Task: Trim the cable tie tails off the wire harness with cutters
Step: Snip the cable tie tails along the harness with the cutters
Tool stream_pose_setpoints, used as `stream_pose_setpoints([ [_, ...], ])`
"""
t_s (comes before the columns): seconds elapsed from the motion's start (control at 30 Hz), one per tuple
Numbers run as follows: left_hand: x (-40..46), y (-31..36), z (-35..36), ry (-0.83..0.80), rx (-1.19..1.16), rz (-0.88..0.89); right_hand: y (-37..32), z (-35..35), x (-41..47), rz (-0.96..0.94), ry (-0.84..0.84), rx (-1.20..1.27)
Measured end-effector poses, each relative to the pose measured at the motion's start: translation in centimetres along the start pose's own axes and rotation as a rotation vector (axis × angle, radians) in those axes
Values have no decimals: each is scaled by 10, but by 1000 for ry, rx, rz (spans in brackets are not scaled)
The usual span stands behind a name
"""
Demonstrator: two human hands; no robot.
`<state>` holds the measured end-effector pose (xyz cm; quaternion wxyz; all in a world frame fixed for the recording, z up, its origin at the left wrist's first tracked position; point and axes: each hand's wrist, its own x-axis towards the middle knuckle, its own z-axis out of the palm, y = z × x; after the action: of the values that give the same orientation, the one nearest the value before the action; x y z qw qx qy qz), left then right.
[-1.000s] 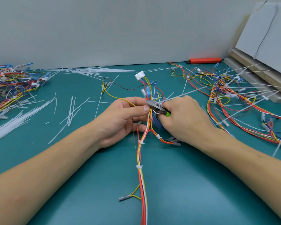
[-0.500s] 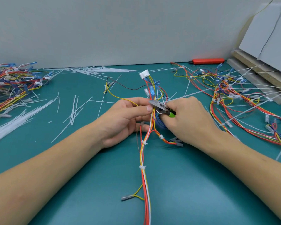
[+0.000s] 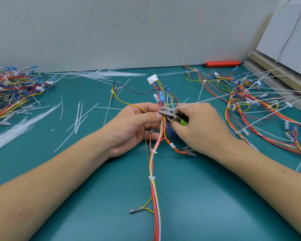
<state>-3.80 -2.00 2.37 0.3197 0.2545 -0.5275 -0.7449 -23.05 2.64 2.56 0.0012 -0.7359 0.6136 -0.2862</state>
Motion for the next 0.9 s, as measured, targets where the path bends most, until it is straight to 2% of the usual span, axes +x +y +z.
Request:
stream_pose_setpoints([
  [0.27, -1, 2, 3, 16, 2, -1, -4, -3, 4, 64, -89, -104],
  [0.9, 1, 0, 0, 11, -13, -4, 0, -1, 1, -26, -16, -3],
])
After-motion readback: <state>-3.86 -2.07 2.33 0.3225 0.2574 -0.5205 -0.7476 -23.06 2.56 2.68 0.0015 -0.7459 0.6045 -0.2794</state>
